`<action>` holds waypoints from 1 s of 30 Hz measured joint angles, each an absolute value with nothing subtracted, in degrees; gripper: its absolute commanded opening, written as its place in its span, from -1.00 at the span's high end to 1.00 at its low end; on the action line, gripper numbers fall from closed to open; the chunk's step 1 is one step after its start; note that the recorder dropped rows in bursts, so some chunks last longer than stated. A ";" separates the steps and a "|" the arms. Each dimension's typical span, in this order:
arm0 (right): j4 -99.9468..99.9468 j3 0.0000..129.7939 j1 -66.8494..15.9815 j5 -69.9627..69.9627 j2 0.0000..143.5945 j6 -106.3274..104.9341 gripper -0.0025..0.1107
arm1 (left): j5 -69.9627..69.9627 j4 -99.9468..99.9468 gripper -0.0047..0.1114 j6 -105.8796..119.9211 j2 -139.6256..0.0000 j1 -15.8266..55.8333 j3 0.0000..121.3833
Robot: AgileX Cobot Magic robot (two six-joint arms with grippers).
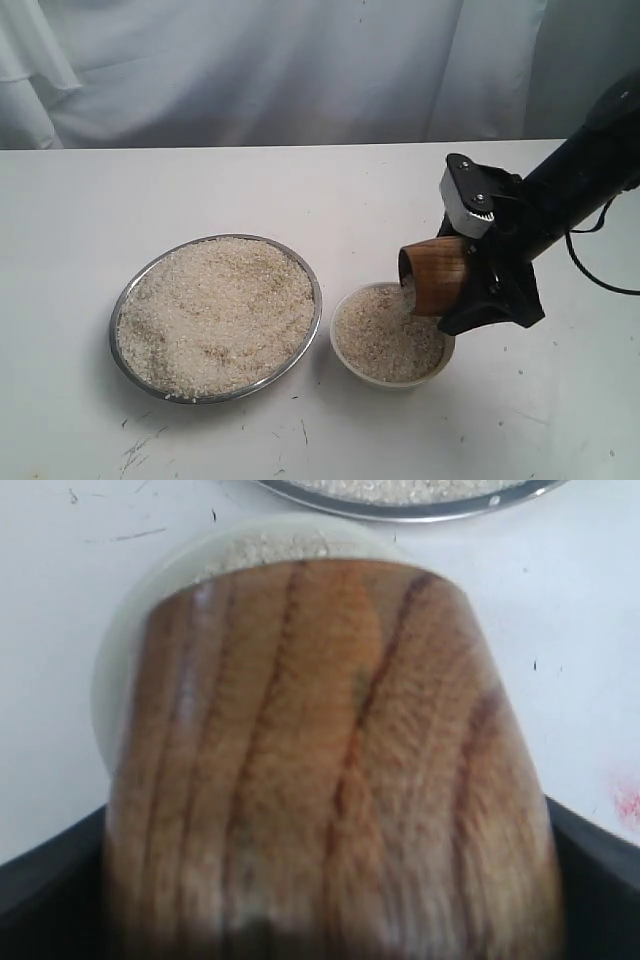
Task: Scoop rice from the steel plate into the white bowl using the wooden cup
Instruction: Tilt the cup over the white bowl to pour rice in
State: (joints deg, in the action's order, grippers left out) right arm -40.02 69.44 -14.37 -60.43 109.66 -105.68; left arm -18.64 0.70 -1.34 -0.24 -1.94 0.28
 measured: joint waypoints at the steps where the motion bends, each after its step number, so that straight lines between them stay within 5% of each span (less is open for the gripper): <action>1: -39.75 68.96 -14.37 -59.89 109.66 -105.56 0.96 | -18.64 0.70 0.92 -1.34 -0.24 -1.94 0.28; 30: -22.91 68.22 -22.49 -53.13 105.63 -90.90 0.96 | -18.64 0.70 0.92 -1.34 -0.24 -1.94 0.28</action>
State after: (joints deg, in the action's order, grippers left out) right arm -22.91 68.22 -22.49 -53.13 105.63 -90.90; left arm -18.64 0.70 -1.34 -0.24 -1.94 0.28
